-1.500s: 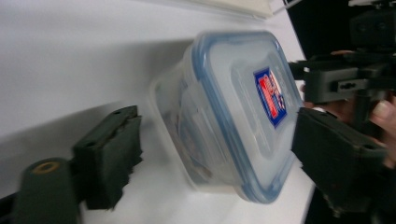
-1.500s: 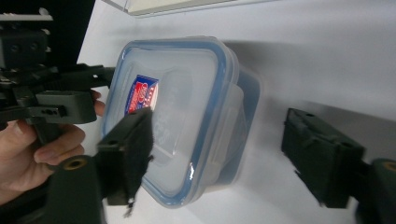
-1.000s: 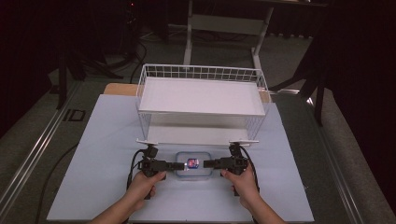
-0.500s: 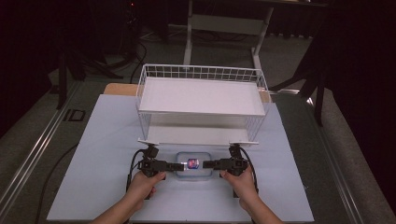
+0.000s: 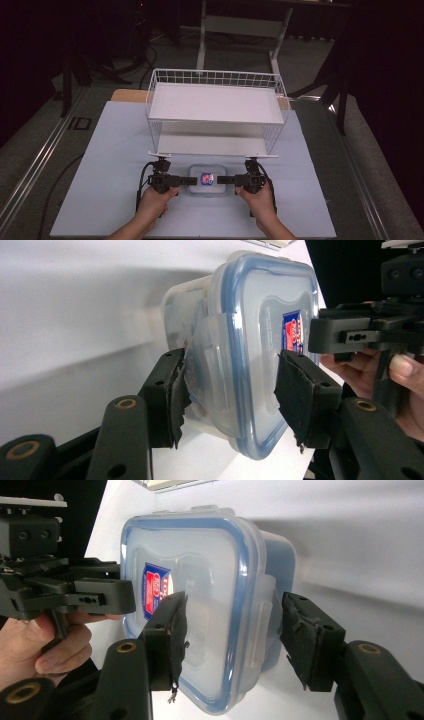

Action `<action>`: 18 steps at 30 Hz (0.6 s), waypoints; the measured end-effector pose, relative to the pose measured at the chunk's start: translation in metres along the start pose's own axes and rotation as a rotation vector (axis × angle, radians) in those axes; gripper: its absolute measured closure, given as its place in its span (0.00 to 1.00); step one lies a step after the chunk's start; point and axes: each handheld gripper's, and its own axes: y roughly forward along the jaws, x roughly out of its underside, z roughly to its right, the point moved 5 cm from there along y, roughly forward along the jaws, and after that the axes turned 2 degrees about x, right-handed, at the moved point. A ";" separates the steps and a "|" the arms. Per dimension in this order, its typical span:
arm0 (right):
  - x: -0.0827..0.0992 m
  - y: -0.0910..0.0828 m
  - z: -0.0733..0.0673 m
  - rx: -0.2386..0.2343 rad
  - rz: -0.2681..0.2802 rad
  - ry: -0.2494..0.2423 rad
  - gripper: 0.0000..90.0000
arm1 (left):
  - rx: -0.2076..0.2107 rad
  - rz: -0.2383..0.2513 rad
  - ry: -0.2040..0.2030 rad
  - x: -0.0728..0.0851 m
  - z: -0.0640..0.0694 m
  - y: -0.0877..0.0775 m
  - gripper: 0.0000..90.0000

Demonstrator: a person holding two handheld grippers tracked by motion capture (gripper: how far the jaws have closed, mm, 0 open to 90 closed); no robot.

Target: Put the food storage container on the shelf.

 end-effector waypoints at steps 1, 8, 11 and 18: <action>0.001 -0.001 -0.002 0.006 0.009 -0.012 0.51 | 0.008 -0.002 -0.008 0.000 0.000 -0.001 0.55; -0.002 -0.004 -0.010 0.027 0.067 -0.039 0.52 | 0.005 0.010 0.003 -0.005 0.000 -0.005 0.55; -0.005 -0.005 -0.011 0.016 0.082 -0.040 0.52 | -0.006 0.037 0.025 -0.012 0.006 -0.007 0.56; -0.026 -0.014 -0.013 0.024 0.139 -0.074 0.52 | -0.004 0.087 0.051 -0.031 0.012 -0.007 0.55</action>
